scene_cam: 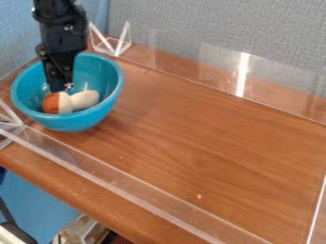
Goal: Remove the mushroom from inside the blue bowl and put it on the table
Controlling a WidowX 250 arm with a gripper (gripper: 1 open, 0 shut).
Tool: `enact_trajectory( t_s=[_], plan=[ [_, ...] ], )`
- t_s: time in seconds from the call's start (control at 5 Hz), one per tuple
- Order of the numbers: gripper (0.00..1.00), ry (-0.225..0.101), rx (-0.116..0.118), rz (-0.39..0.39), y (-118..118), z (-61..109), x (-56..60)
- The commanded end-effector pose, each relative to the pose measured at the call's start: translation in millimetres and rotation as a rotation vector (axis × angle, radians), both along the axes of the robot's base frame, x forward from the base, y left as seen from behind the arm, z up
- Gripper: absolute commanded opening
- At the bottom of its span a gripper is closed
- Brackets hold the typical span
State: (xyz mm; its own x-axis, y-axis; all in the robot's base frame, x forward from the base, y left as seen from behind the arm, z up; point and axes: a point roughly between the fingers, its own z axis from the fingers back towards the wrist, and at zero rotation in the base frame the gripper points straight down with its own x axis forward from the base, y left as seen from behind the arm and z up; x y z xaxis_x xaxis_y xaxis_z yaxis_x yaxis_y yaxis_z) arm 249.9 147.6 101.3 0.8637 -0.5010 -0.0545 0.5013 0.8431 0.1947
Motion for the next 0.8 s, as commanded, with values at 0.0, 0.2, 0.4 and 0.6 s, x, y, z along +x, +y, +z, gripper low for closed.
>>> enact_trajectory(
  t_s=[0.0,0.2,0.4,0.6],
  plan=[
    [0.00,-0.099,0.044,-0.026,-1.2,35.0,5.1],
    [1.00,-0.116,0.048,-0.060,0.6,31.1,9.0],
    [1.00,-0.135,0.054,-0.093,-1.7,34.3,8.8],
    [1.00,-0.110,0.049,-0.100,-2.2,33.0,8.8]
  ],
)
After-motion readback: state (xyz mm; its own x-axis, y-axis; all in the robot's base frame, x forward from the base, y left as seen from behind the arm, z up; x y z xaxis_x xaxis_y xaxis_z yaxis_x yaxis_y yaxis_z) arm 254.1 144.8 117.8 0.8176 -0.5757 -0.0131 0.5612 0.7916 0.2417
